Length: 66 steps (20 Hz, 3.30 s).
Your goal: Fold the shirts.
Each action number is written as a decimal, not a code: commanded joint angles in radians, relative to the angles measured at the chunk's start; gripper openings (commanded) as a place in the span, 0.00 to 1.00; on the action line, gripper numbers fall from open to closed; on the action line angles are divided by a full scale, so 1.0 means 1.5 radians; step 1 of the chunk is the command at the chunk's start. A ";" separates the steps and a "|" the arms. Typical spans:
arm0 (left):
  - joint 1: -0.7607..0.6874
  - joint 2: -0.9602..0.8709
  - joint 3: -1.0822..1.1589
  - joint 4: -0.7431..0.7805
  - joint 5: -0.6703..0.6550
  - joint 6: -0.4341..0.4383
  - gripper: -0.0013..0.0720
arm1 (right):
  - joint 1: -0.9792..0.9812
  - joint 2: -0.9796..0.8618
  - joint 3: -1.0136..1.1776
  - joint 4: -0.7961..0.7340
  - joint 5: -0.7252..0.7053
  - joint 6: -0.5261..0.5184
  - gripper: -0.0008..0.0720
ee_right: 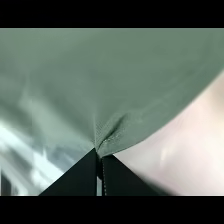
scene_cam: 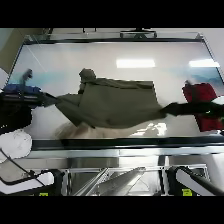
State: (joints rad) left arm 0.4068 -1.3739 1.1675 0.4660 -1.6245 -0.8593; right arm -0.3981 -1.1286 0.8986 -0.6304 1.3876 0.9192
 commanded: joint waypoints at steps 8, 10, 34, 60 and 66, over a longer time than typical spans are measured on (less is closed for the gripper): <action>0.317 0.322 0.281 -0.595 -0.072 0.000 0.05 | -0.260 0.405 0.389 0.182 -0.168 0.011 0.04; 0.380 0.335 0.308 -0.584 -0.078 -0.004 0.05 | -0.260 0.409 0.391 0.178 -0.157 0.014 0.04; -0.094 -0.434 0.406 0.019 0.218 0.002 0.05 | 0.002 -0.423 0.103 0.526 -0.264 -0.400 0.04; -0.099 -0.534 0.524 0.097 0.156 -0.063 0.45 | 0.049 -0.473 0.218 0.275 -0.378 -0.223 0.38; -0.030 -0.491 0.590 0.097 0.004 -0.194 0.45 | -0.038 -0.316 0.218 0.044 -0.299 -0.013 0.38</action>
State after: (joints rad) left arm 0.3130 -2.1521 2.0445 0.6098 -1.5082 -1.0496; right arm -0.3988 -1.7077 1.2255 -0.3862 0.8627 0.7452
